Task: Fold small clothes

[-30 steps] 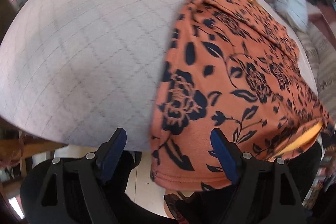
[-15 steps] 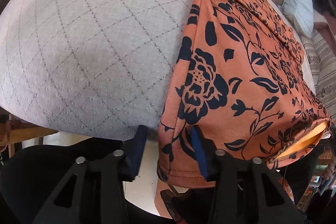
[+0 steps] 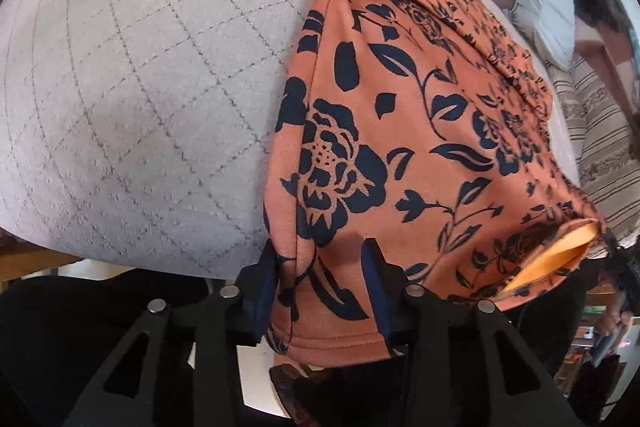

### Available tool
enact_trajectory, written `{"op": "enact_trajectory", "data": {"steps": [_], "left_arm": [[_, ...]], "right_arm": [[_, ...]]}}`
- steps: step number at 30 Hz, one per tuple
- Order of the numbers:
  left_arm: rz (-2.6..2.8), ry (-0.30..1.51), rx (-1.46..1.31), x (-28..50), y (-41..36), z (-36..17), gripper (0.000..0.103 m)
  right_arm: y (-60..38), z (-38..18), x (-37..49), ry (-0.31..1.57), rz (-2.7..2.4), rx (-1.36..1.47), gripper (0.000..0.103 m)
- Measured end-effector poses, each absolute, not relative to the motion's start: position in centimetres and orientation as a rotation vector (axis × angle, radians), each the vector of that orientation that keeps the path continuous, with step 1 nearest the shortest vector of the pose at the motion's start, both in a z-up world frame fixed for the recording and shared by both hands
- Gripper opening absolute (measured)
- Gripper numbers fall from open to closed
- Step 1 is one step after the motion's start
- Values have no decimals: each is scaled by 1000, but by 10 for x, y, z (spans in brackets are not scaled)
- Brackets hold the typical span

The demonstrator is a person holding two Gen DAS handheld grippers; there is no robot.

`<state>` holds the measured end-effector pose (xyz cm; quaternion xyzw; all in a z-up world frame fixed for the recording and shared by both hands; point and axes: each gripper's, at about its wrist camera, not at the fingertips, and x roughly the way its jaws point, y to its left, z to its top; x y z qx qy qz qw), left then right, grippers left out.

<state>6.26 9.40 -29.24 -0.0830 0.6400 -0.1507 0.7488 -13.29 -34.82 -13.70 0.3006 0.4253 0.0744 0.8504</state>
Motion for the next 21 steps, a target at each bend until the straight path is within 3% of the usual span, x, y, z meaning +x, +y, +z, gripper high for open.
{"op": "enact_trajectory", "data": {"steps": [4,13,21], "left_arm": [[-321,1390,-122,68,78,-297,7],[-531,1329,-376,120,68,-255,6],[-578,1142,-442,246,43,-184,6]], "right_arm": [[-349,-138,-133,892,160,642,9],[-359,-103,-105,811,198,640,9],[-392,-65,6,702,190,663,9]]}}
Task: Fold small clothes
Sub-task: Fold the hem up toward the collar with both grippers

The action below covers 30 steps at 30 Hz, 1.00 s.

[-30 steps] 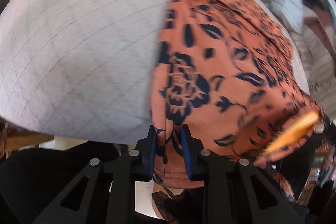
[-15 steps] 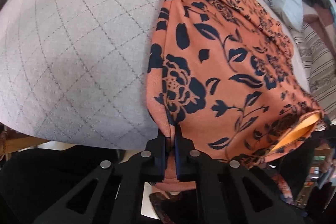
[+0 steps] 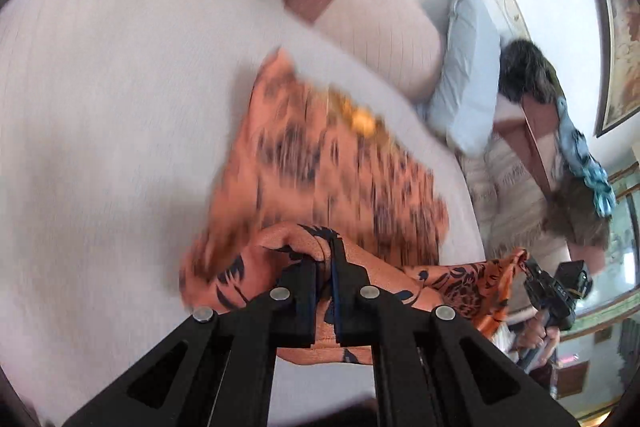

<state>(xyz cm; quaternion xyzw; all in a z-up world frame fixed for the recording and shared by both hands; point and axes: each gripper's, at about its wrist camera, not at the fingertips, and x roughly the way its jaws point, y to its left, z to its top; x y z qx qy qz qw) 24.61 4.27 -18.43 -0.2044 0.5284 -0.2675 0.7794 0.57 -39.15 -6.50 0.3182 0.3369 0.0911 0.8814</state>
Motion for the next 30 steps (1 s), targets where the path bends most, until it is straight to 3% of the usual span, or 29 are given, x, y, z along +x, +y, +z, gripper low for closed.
{"op": "enact_trajectory", "data": {"steps": [5,10,11,12,14,19,21,22,26,30], "left_arm": [[-490,1092,-490,346,26,-178,6],[-342,1090,-547,418,8,-218,9],[-327,1130,-567,423,5,-232,9],[-314,1160,-599,425,5,-247,9],[-307,1146,-651,421,8,-262,14],[-319,963,-786,389,41,-251,34],[-270,861,-780,365,55,-234,55],[-255,833,-756,356,57,-226,59],[-215,867,-624,331,40,-221,62],[-193,1113,-457,335,3,-262,62]], "right_arm": [[-422,-74,113,667,128,754,10],[-455,-147,217,797,-17,872,17],[-459,-166,226,842,-44,898,21],[-462,-187,234,904,-73,918,38],[-465,-219,233,963,-105,952,59],[-472,-214,185,794,-91,970,60],[-469,-200,161,734,-94,929,62],[-466,-195,149,715,-90,913,62],[-449,-184,121,681,-39,841,62],[-388,-204,148,927,-34,609,61]]}}
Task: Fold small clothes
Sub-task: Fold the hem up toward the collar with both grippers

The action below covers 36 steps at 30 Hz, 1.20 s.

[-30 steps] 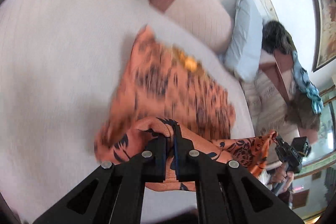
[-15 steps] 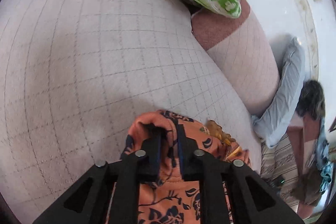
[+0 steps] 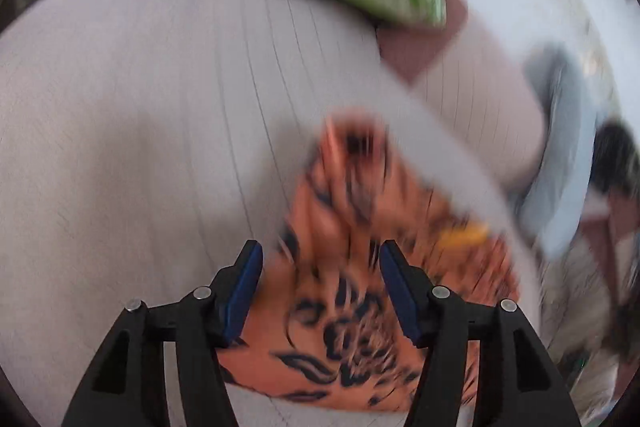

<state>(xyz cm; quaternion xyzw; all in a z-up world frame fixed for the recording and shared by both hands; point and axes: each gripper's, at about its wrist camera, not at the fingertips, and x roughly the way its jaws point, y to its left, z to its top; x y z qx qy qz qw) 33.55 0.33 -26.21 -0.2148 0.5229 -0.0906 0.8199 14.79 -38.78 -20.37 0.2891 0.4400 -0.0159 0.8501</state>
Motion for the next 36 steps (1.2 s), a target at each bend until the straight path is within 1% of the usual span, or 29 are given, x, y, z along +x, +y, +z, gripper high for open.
{"op": "enact_trajectory", "data": {"steps": [2,6,8,11,13,14,15,17,19,21,24,27,29,32,34,36], "left_arm": [[-131,1175,-360,334,-6,-279,62],[-153,1167,-299,337,-8,-280,63],[-174,1168,-309,342,-5,-280,63],[-194,1162,-352,357,3,-280,63],[-208,1161,-365,361,11,-279,63],[-213,1161,-365,361,16,-279,63],[-218,1162,-362,362,18,-279,63],[-227,1165,-356,364,22,-277,63],[-234,1170,-366,367,24,-278,63],[-237,1173,-398,370,30,-278,63],[-217,1173,-428,369,40,-276,63],[-161,1146,-413,365,48,-269,63],[-142,1141,-377,363,47,-266,65],[-138,1138,-334,356,48,-265,66],[-140,1142,-319,358,43,-263,66],[-149,1152,-306,360,44,-262,66]], "right_arm": [[-365,-195,158,932,-69,490,61],[-302,-156,198,871,25,338,61],[-269,-157,227,924,117,298,61],[-214,-182,281,1056,194,221,60],[-180,-197,322,1095,181,131,53],[-172,-200,336,1086,177,106,47],[-164,-198,355,1058,161,105,45],[-167,-190,379,990,123,209,45],[-190,-175,386,891,81,376,45],[-202,-164,379,845,71,448,46],[-195,-157,352,879,158,358,46],[-168,-159,323,926,316,281,46],[-137,-163,315,947,390,222,46],[-99,-179,332,1037,405,202,45],[-79,-185,353,1031,345,179,43],[-81,-186,372,995,299,278,43]]}}
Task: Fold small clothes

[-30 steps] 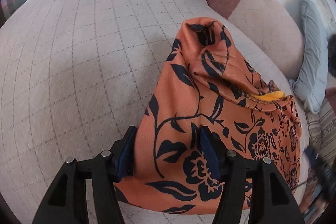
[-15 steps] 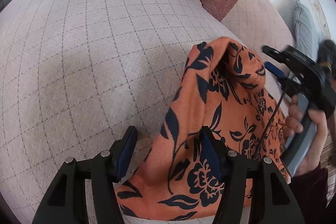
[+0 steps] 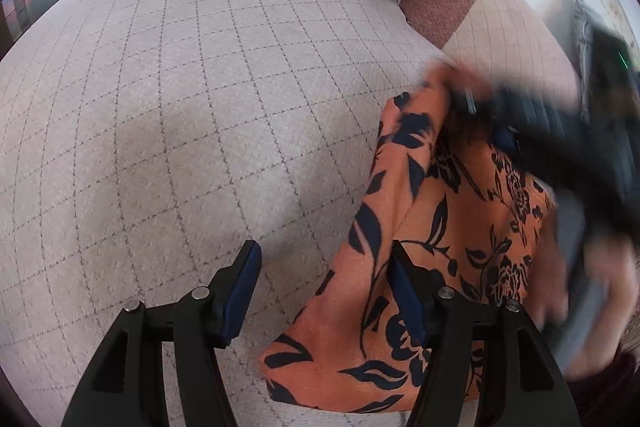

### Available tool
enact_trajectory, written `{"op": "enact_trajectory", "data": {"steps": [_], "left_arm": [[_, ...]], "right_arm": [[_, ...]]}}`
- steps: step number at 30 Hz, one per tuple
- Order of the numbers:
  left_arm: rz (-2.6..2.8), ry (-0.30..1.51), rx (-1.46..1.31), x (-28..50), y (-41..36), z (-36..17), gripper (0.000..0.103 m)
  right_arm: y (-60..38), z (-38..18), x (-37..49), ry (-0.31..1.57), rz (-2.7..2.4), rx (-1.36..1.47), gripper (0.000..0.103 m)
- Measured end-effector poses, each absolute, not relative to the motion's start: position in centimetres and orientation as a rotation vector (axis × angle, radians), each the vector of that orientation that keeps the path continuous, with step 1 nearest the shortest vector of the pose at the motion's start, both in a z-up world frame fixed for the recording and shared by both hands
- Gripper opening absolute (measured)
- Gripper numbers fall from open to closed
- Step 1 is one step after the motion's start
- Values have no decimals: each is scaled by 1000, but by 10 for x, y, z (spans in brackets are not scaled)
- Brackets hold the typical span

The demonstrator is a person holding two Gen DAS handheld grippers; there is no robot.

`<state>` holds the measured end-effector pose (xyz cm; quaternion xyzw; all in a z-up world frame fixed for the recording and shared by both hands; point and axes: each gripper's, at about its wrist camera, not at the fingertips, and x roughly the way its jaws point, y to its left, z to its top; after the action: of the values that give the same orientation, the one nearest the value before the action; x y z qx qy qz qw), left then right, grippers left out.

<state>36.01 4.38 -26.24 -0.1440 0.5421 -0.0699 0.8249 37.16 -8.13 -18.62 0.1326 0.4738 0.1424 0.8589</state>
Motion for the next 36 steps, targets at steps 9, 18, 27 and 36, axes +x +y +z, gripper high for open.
{"op": "enact_trajectory", "data": {"steps": [9,18,27,36], "left_arm": [[-129,1090,-316,368,68,-242,65],[-47,1104,-148,358,48,-246,65],[-73,1092,-196,370,72,-232,65],[-119,979,-159,357,62,-207,65]], "right_arm": [[-106,-154,382,865,231,357,45],[-83,-180,341,981,299,199,45],[-63,-204,404,1041,214,257,46],[-196,-164,286,892,104,217,46]]}}
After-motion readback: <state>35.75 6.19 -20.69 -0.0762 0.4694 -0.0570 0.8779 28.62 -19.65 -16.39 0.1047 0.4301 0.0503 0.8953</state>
